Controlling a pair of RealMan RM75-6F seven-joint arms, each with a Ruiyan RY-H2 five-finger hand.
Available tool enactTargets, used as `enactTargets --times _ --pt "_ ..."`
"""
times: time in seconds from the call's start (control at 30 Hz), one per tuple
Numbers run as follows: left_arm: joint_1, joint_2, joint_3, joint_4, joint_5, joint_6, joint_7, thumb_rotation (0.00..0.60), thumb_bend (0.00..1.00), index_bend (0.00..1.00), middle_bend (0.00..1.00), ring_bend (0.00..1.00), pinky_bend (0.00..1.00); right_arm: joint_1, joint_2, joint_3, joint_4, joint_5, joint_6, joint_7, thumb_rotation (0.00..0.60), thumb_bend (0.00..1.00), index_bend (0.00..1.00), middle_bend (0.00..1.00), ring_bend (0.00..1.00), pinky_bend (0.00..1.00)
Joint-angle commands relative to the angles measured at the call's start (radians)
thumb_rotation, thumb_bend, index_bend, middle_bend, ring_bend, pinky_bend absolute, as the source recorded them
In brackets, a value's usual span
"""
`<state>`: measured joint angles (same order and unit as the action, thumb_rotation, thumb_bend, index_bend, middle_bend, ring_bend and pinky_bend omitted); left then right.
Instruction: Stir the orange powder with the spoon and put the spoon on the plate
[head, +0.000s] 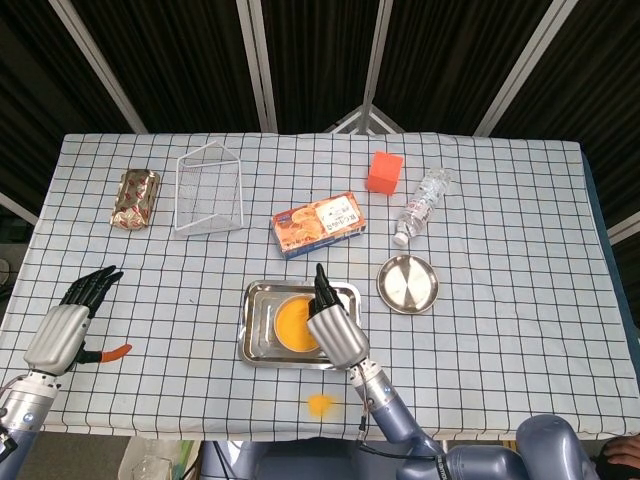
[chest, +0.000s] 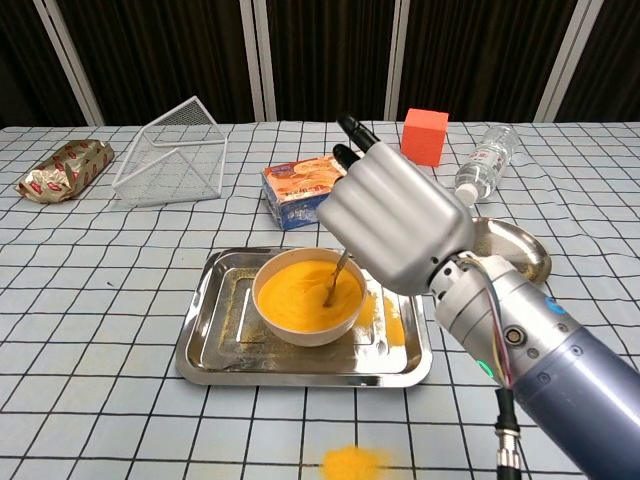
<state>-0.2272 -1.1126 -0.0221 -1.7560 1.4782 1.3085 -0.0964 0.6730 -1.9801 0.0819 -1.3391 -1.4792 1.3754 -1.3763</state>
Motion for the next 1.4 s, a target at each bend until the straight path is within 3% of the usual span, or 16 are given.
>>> enactTargets --times 0.03,0.57,0.93,1.4 --pt "0.0 0.001 0.001 0.0 0.0 0.0 0.0 0.6 0.0 0.0 0.0 0.0 0.02 0.001 0.0 0.005 -0.003 -0.006 -0.005 -0.007 0.6 0.84 0.92 0.49 0.2 0.04" --pt "-0.001 -0.001 0.0 -0.001 -0.002 -0.001 0.004 0.6 0.0 0.0 0.0 0.0 0.02 -0.007 0.069 0.045 -0.055 -0.038 -0.019 -0.037 0.6 0.84 0.92 0.49 0.2 0.04" --pt "0.0 -0.002 0.0 0.0 -0.002 -0.001 0.006 0.6 0.0 0.0 0.0 0.0 0.02 -0.031 0.121 0.018 -0.03 -0.064 -0.032 -0.016 0.6 0.84 0.92 0.49 0.2 0.04" --pt "-0.001 -0.001 0.001 0.0 -0.001 -0.002 0.006 0.6 0.0 0.0 0.0 0.0 0.02 -0.051 0.078 -0.003 0.034 -0.096 -0.045 0.032 0.6 0.85 0.92 0.49 0.21 0.04"
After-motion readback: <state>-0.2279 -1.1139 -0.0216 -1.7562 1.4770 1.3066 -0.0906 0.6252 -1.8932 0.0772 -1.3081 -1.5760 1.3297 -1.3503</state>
